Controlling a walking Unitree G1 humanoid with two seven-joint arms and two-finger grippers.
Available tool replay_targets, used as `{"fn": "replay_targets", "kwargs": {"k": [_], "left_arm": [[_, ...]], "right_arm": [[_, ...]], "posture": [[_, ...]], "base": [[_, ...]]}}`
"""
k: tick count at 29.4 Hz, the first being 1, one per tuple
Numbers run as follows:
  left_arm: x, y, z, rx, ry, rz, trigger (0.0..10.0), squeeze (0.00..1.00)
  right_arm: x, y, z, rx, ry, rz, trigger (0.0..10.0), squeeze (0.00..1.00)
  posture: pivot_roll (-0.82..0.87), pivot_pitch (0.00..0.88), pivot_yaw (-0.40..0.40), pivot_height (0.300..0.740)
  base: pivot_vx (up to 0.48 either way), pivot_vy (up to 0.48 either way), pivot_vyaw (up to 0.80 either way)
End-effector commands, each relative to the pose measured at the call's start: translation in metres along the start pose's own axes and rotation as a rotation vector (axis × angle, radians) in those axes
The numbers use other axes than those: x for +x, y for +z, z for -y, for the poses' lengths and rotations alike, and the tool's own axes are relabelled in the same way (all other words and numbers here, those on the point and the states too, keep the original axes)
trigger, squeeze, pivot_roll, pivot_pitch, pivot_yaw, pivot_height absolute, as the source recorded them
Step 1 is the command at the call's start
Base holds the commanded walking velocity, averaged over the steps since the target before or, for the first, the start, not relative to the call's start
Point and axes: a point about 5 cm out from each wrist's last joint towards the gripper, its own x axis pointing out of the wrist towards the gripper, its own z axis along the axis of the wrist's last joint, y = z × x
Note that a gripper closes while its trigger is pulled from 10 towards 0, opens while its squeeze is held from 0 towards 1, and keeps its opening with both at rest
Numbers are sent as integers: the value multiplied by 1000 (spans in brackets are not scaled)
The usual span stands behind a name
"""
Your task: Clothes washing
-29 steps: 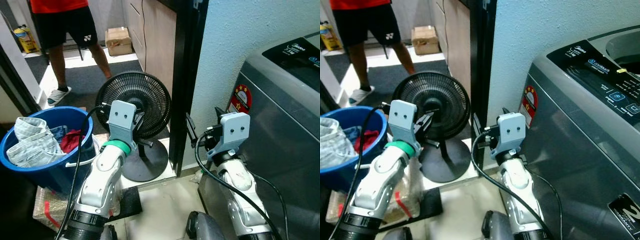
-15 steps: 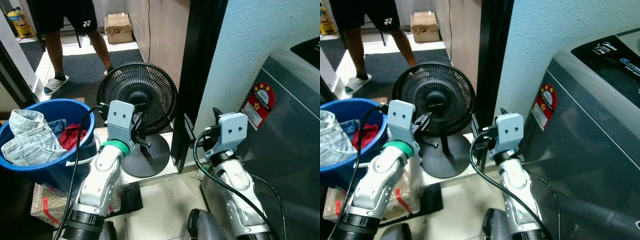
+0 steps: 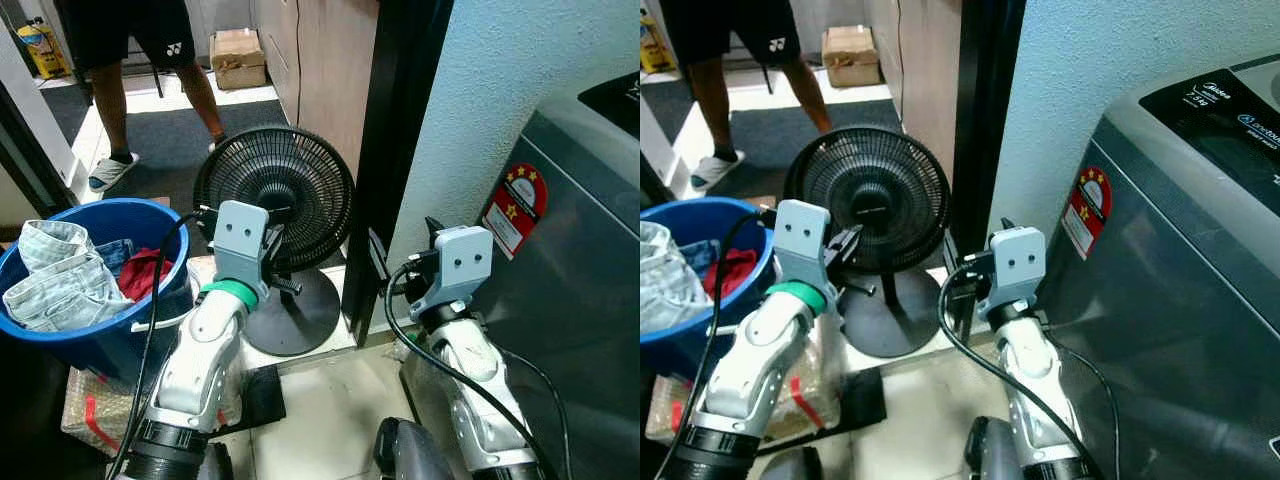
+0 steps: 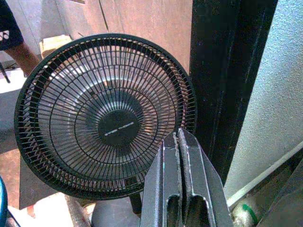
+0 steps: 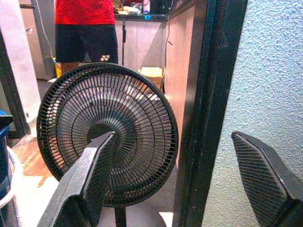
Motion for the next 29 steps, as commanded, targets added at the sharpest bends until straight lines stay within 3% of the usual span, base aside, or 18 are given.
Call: {"fn": "replay_targets", "kwargs": {"k": [1,29], "left_arm": [[0,-6,0,6,4,-30,10000,0],[0,-8,2,7,0,-36,10000,0]], "right_arm": [[0,-3,1,6,-14,-14,10000,0],[2,-4,4,7,-26,-20,10000,0]], "posture": [[24,0,45,561],[21,0,44,625]], "base": [[0,0,0],[0,0,0]]}}
